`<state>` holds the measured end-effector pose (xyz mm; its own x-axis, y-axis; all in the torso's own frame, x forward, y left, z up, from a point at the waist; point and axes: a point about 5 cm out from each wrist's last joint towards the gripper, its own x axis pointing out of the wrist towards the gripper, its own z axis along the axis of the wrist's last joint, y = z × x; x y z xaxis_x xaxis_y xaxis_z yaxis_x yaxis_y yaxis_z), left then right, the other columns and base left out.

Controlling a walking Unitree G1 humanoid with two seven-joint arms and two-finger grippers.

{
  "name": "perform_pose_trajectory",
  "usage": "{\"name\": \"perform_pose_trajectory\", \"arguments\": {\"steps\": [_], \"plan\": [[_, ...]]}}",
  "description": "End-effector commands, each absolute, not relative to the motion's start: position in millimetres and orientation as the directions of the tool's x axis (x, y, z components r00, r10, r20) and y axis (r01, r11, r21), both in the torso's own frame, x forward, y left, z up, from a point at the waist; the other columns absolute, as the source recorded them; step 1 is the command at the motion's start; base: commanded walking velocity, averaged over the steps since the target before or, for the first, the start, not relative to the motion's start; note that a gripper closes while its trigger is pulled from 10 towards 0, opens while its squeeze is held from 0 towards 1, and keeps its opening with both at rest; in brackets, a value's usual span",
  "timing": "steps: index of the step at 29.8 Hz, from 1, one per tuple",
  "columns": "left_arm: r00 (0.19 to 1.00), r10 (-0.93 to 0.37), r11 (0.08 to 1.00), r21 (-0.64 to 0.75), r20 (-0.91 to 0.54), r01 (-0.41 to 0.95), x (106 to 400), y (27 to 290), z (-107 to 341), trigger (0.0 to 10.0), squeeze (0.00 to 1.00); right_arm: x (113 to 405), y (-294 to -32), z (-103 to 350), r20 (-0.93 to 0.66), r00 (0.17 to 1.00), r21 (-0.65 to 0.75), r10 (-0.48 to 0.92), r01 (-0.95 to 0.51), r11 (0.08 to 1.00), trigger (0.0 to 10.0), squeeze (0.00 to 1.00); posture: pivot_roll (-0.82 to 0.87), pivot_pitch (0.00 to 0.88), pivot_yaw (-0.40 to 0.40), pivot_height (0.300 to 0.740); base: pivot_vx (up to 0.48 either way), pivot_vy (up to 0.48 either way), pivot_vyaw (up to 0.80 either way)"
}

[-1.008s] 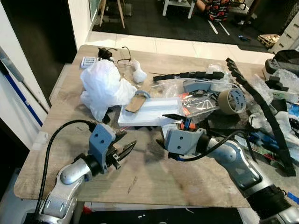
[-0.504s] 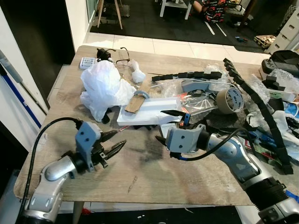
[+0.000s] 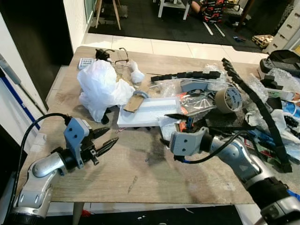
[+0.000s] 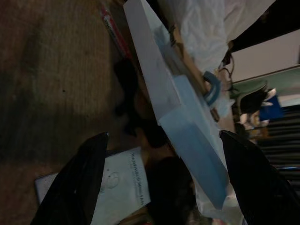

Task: Picking trash to rubbish bin

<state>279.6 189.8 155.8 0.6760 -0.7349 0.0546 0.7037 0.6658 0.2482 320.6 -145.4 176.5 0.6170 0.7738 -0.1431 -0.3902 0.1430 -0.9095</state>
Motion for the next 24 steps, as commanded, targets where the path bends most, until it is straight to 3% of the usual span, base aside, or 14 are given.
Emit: {"name": "perform_pose_trajectory", "arguments": {"steps": [1, 8, 18, 19, 20, 24], "plan": [[0.663, -0.747, 0.653, 0.234, 0.045, 0.72, 278.2, 187.7, 153.0, 10.0, 0.0, 320.8, -152.5, 170.7, -0.18, 0.627, -0.917, 0.758, -0.386, 0.102, 10.0, 0.0, -0.06, 0.16, -0.102, 0.74, 0.0, 0.0, 0.0], [0.664, -0.747, 0.653, 0.234, 0.041, 0.72, 278.4, 188.5, 152.1, 10.0, 0.0, 325.4, -163.5, 164.8, -0.205, 0.661, -0.933, 0.722, -0.355, 0.06, 10.0, 0.0, -0.06, 0.162, -0.099, 0.74, 0.0, 0.0, 0.0], [0.665, -0.746, 0.653, 0.24, 0.04, 0.718, 278.8, 188.9, 152.6, 10.0, 0.0, 330.2, -166.1, 170.1, -0.071, 0.691, -0.964, 0.719, -0.233, 0.128, 10.0, 0.0, -0.05, 0.163, -0.096, 0.74, 0.0, 0.0, 0.0], [0.666, -0.744, 0.654, 0.243, 0.04, 0.716, 279.4, 189.1, 152.9, 10.0, 0.0, 330.1, -164.9, 171.5, -0.041, 0.689, -0.966, 0.724, -0.213, 0.147, 4.8, 0.0, -0.05, 0.163, -0.096, 0.74, 0.0, 0.0, 0.0], [0.668, -0.743, 0.656, 0.246, 0.041, 0.714, 280.1, 189.3, 153.2, 10.0, 0.0, 330.0, -164.1, 172.3, -0.019, 0.687, -0.968, 0.727, -0.196, 0.159, 0.5, 0.0, -0.05, 0.163, -0.096, 0.74, 0.0, 0.0, 0.0], [0.673, -0.739, 0.66, 0.252, 0.044, 0.708, 281.5, 189.5, 153.6, 10.0, 0.0, 329.9, -163.3, 169.9, 0.004, 0.687, -0.973, 0.727, -0.167, 0.163, 0.0, 0.0, -0.05, 0.162, -0.095, 0.74, 0.0, 0.0, 0.0]]}}
